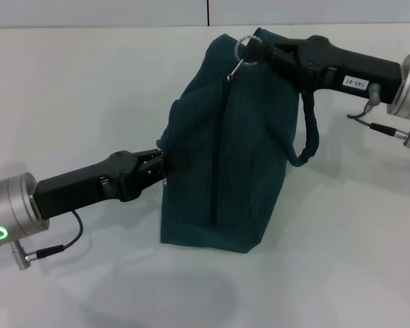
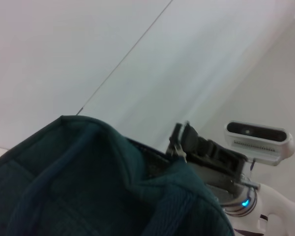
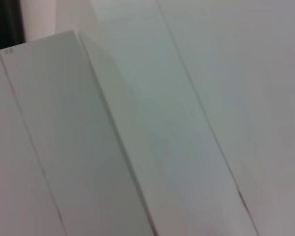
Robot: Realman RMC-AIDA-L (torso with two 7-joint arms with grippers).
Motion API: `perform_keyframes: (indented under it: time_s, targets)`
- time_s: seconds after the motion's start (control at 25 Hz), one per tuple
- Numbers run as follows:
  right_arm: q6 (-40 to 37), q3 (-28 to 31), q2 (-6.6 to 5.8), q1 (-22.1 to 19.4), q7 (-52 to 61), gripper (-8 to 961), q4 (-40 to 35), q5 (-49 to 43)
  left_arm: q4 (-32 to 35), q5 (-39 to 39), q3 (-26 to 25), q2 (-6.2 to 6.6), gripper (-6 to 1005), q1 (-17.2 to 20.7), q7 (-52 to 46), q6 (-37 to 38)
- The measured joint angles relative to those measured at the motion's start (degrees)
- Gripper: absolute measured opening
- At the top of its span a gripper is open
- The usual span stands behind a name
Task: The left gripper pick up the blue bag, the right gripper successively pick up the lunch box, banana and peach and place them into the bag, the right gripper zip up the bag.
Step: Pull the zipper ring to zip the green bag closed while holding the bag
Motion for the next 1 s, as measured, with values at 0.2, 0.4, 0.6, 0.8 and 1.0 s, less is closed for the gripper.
perform_keyframes:
  time_s: [0.2,0.4,0.6,0.8,1.0]
  targets:
    - [0.41,0.64,-0.01,-0.22,1.83,5,0.30,0.53,-0.34,0.00,-0.01,-0.02,54,0.12,0.47,0.06]
    - [-0.01,0.31,0.01,0.03,7.63,5,0.60,0.61,-1.82,-1.62,-0.28,-0.01,54,-0.23,0.55,0.06]
    - [0.14,0.19,0.21,-0.21,15.13,5,1.07,0.68,-2.48,-3.20,-0.31,-0.02,54,-0.45,0.69,-0.13]
    - [0.17,0.14,0.24,0.33,18.56,6,2.63,0.45,-3.32,-3.52,-0.13,-0.06,53,-0.90,1.27,-0.19]
    - [0.64,0.60,0.24,-0.05,19.71,6,2.73,1.07,-3.36,-2.89,0.16,-0.09,53,-0.80,1.45,0.00]
